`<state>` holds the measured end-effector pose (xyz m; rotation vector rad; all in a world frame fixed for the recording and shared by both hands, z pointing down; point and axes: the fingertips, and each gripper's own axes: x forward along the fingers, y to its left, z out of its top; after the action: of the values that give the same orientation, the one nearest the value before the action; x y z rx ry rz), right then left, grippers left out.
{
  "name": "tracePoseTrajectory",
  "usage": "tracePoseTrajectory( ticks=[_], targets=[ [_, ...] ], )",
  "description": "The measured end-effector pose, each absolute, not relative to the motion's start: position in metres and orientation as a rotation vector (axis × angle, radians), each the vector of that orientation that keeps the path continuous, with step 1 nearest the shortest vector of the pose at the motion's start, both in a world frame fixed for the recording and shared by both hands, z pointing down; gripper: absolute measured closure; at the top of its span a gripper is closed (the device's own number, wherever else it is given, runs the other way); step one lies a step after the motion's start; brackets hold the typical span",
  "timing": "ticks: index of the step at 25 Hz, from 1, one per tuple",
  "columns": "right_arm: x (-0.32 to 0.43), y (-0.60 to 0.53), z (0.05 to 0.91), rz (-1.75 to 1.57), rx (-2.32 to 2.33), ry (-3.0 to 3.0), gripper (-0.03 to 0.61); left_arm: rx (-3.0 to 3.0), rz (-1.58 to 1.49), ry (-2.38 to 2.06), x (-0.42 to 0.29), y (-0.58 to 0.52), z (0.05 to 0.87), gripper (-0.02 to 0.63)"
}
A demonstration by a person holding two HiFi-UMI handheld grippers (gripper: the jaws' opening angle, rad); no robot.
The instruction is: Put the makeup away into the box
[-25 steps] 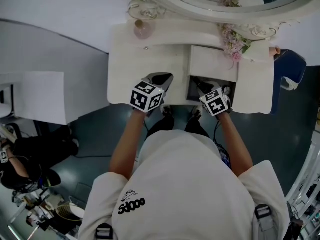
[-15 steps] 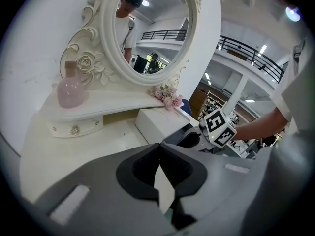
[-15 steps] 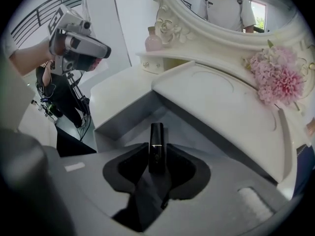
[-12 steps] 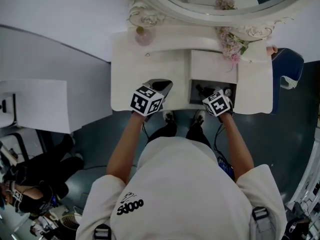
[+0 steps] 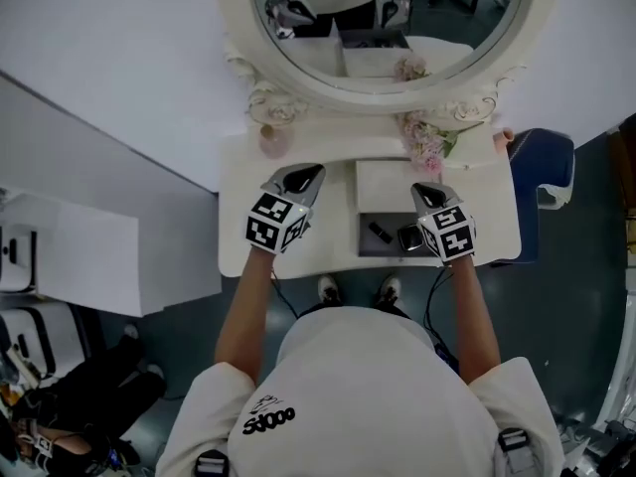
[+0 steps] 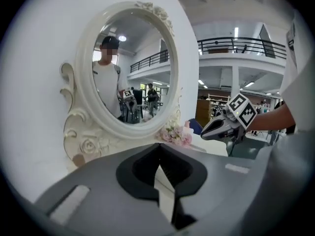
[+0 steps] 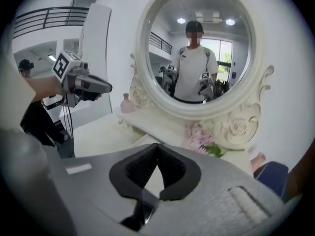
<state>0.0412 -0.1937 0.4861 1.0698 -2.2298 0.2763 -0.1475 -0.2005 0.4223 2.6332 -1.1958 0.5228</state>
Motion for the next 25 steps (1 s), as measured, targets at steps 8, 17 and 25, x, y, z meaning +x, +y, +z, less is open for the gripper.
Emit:
tracePoseTrajectory(
  ticks=[8,17,25],
  targets=[
    [0.071,-0.227,0.335,-0.056,1.246,-2.399,0.577,2.829,0.411,-1.422,-0.125,-0.226,0.312,0.597],
    [0.097,-0.211,0.222,-0.334,1.335,-2.531,0.577,2.998,0.211,-1.624,-0.107,-0.212,0.212,0.597],
    [0.096,-0.204,0.208,-0.382,1.324,-2.546,0.577,2.998,0.159,-1.671,-0.103,-0.208,0.193,0.597]
  ],
)
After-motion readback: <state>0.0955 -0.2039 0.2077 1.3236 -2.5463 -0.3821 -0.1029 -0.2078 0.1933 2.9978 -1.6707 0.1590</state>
